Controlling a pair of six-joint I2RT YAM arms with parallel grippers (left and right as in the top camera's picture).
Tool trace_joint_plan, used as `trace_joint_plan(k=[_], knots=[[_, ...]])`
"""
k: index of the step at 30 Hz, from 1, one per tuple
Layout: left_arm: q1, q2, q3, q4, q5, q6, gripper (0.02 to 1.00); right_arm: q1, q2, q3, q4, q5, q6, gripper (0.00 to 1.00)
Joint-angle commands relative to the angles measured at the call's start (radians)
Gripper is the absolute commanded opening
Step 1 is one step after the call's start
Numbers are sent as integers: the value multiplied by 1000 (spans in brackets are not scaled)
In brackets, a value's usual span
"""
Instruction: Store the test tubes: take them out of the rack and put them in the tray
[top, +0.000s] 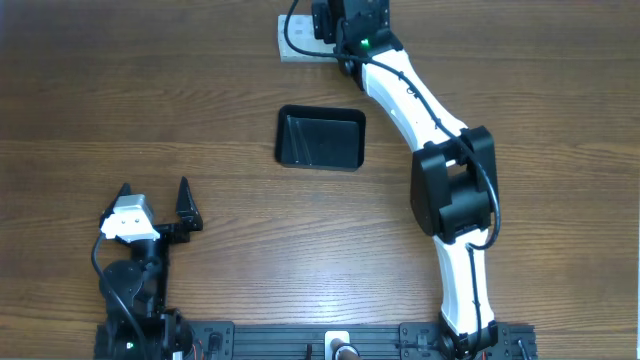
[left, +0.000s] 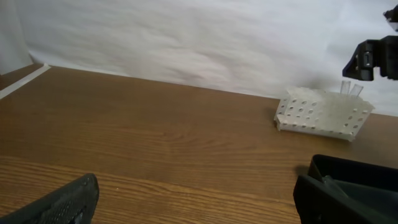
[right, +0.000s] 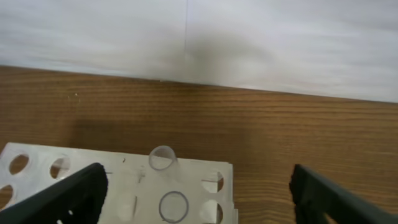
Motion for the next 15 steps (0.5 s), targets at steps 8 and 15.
trace_joint_plan(k=[8,15], knots=[[5,-2,-4,-4,13,14,996,14,48,26,-13,27,43,897],[5,-2,-4,-4,13,14,996,11,50,26,-13,27,43,798]])
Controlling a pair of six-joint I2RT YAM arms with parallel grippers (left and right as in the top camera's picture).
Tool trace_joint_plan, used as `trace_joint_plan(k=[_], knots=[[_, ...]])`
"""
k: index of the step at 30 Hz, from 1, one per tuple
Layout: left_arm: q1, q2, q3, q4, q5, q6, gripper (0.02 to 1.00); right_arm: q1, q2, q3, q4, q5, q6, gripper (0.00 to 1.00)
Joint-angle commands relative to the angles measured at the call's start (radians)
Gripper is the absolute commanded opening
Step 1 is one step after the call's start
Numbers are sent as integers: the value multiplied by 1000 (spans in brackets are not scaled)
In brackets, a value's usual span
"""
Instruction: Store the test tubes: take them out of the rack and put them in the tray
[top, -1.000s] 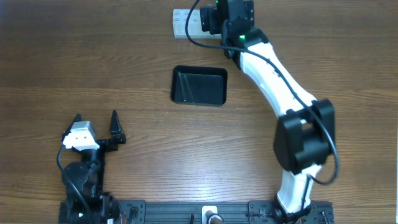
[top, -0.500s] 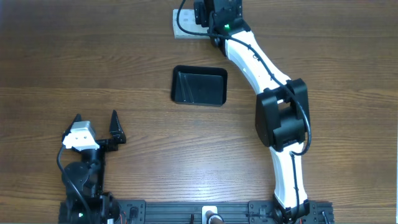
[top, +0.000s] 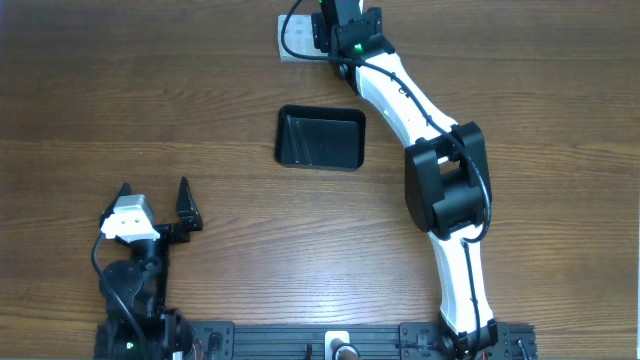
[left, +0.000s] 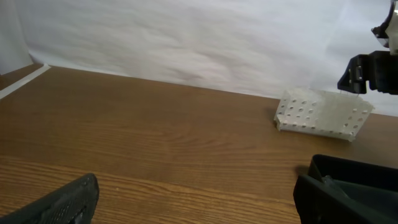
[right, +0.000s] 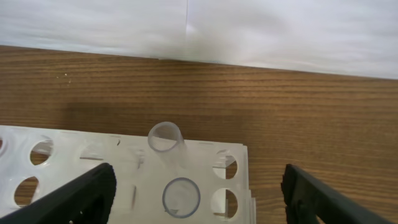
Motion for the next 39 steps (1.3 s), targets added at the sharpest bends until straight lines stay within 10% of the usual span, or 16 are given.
trace_joint_plan(k=[1,20,39], knots=[[5,-2,-4,-4,13,14,996,4,13,25,2,18,11,790],[5,-2,-4,-4,13,14,996,1,27,25,0,18,11,744],[5,-2,-4,-4,13,14,996,2,42,25,-12,17,11,165]])
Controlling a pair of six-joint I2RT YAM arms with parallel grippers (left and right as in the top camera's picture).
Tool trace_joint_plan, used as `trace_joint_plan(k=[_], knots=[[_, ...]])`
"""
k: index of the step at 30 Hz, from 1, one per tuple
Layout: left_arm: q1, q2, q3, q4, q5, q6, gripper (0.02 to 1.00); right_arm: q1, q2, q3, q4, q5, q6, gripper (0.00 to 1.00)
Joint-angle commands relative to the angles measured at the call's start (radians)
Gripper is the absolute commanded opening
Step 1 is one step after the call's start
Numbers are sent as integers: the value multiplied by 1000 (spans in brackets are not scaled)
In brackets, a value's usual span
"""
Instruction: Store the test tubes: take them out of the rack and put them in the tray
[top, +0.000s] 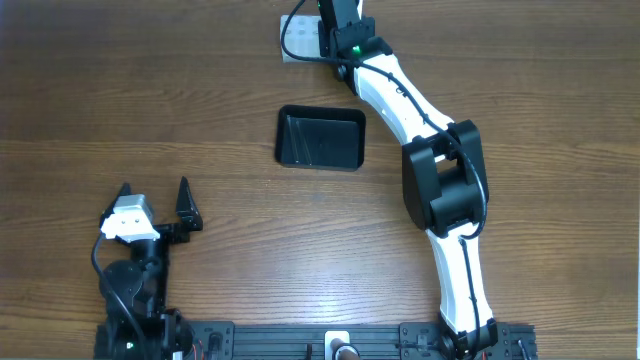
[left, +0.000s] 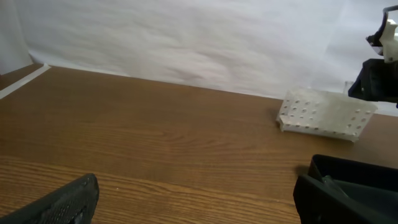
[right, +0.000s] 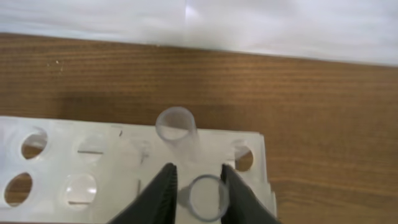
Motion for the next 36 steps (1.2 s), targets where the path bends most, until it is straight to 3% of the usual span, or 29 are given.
trace_joint_plan(k=[1,36], knots=[[5,-2,-4,-4,13,14,1000,2,20,23,-1,17,1,150],[5,-2,-4,-4,13,14,996,31,-143,32,-13,17,-1,71]])
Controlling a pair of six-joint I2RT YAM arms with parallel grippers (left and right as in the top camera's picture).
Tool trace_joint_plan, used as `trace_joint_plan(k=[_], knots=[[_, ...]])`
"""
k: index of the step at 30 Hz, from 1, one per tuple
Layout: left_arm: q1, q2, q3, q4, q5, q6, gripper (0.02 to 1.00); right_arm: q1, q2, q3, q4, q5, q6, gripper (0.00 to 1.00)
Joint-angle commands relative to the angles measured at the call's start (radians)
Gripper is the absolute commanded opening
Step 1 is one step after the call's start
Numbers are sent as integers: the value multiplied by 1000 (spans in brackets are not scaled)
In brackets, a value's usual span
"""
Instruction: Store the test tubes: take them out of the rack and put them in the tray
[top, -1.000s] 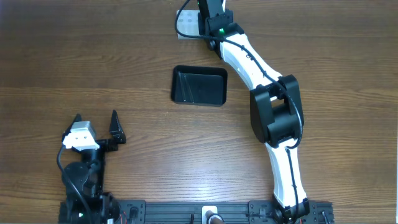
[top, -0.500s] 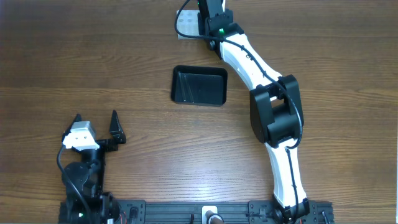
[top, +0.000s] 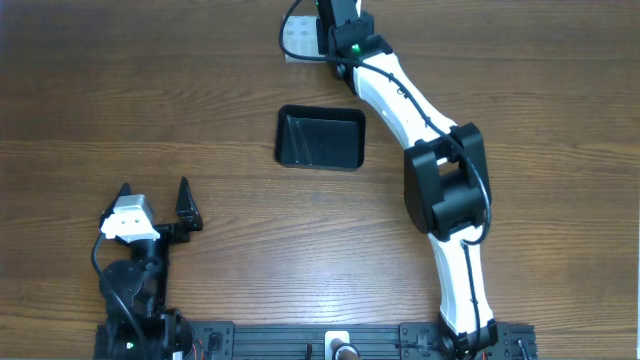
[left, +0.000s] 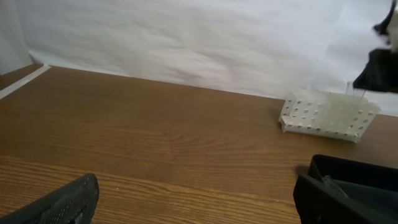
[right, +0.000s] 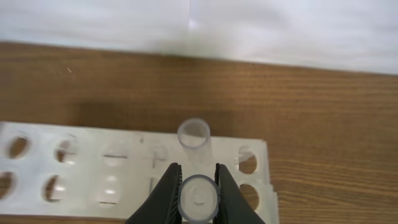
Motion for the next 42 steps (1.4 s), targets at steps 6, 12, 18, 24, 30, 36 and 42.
trace_joint_plan(k=[6,12,18,24,30,36,42], knots=[[5,-2,-4,-4,13,14,998,34,-151,29,-2,13,-20,58],[5,-2,-4,-4,13,14,996,50,-226,30,-70,17,-20,49],[5,-2,-4,-4,13,14,998,65,-295,30,-258,16,35,40],[5,-2,-4,-4,13,14,998,97,-334,30,-519,-29,168,34],[5,-2,-4,-4,13,14,996,116,-333,29,-744,-120,306,9],[5,-2,-4,-4,13,14,998,116,-322,29,-882,-138,375,12],[5,-2,-4,-4,13,14,998,111,-275,29,-926,-229,375,12]])
